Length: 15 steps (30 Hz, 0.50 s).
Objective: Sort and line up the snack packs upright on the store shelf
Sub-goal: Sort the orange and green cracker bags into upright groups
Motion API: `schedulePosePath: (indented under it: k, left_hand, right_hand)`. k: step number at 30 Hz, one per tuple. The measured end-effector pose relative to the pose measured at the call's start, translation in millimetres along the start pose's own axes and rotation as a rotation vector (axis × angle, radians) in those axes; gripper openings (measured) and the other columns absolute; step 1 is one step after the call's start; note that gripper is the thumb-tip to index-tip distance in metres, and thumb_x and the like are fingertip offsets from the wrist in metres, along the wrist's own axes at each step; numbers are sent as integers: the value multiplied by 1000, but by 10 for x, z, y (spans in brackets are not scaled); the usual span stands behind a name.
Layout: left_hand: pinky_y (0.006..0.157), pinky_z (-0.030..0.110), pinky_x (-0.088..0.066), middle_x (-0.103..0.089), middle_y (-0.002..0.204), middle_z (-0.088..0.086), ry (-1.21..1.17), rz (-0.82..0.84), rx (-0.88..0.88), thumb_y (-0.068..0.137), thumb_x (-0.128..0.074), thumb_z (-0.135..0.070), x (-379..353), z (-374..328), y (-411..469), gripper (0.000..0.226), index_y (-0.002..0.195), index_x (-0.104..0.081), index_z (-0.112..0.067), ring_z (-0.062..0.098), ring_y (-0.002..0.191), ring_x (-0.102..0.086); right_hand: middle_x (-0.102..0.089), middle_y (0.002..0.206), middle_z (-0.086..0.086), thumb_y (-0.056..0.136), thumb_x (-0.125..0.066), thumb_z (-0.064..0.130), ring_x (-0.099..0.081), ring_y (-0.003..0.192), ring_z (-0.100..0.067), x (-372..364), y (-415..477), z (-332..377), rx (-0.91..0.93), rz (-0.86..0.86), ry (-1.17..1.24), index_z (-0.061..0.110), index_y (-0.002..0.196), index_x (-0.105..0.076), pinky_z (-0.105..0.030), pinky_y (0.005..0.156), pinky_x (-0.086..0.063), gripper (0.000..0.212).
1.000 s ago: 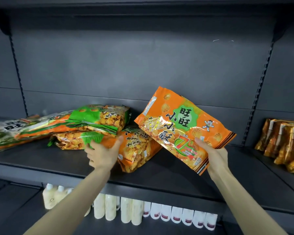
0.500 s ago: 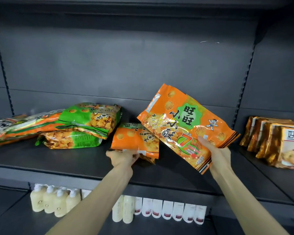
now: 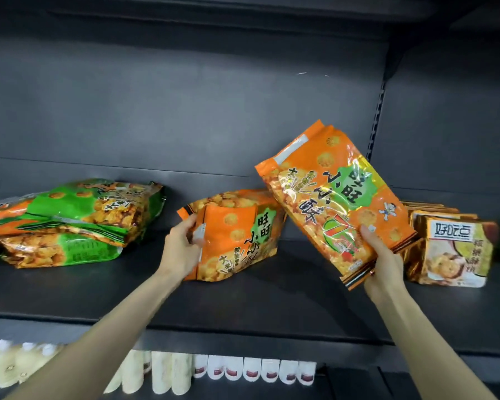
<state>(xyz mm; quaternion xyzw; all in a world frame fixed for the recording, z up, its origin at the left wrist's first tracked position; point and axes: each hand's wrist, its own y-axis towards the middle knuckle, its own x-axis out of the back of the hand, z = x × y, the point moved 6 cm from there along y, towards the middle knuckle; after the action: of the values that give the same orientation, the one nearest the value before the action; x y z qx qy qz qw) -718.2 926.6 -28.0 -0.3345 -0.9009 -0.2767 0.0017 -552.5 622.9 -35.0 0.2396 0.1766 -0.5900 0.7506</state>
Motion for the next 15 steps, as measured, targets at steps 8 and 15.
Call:
schedulePosePath:
  k: [8,15]
  left_hand:
    - [71,24,-48,-58,107,0,87,-83,35,95,-46,1,-392,137,328,43,135,-41,-13,17,88,-58]
    - [88,45,-54,-72,102,10,-575,196,366,96,-34,-53,-686,245,530,53,124,-59,-16,27,94,-69]
  right_hand:
    - [-75,96,1,49,-86,25,-72,84,-21,62,342,39,15,170,-93,19,107,-63,-38,69,-58,63]
    - [-73,102,-7,51,-87,21,-72,90,-26,57,677,-83,-51,320,-266,14,108,-64,-37,68,-59,62]
